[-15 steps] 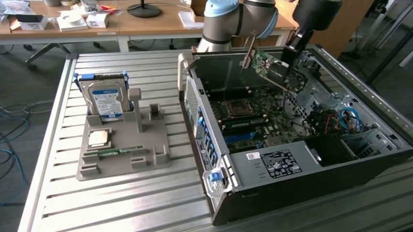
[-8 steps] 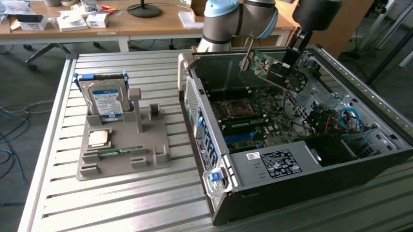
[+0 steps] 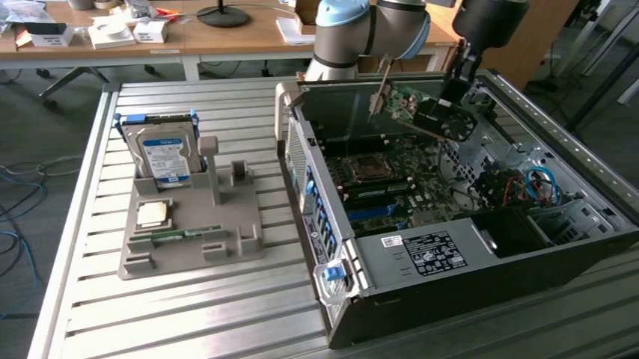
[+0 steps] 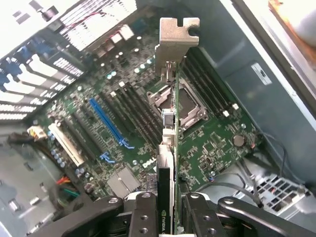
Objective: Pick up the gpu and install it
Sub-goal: 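Insert the gpu into the slot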
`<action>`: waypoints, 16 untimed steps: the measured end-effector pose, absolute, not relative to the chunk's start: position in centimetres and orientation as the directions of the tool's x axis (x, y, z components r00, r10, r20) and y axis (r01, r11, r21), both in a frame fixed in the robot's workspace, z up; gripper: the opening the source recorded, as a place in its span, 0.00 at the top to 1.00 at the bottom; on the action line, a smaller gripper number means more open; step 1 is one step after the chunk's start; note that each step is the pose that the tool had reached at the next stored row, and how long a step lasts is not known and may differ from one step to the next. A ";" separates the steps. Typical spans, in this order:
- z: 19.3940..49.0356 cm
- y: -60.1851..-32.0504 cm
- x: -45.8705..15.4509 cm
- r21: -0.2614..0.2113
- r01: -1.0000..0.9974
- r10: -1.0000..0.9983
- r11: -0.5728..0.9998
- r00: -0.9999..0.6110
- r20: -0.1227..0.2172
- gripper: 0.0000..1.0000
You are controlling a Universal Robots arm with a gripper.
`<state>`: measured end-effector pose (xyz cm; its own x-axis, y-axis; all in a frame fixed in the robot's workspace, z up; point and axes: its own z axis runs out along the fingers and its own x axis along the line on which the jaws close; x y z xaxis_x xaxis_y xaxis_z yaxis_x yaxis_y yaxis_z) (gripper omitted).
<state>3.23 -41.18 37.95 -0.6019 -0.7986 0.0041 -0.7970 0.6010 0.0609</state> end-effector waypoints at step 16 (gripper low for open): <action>37.9 -41.2 3.2 0.057 -0.920 -0.921 0.388 -0.388 0.012 0.74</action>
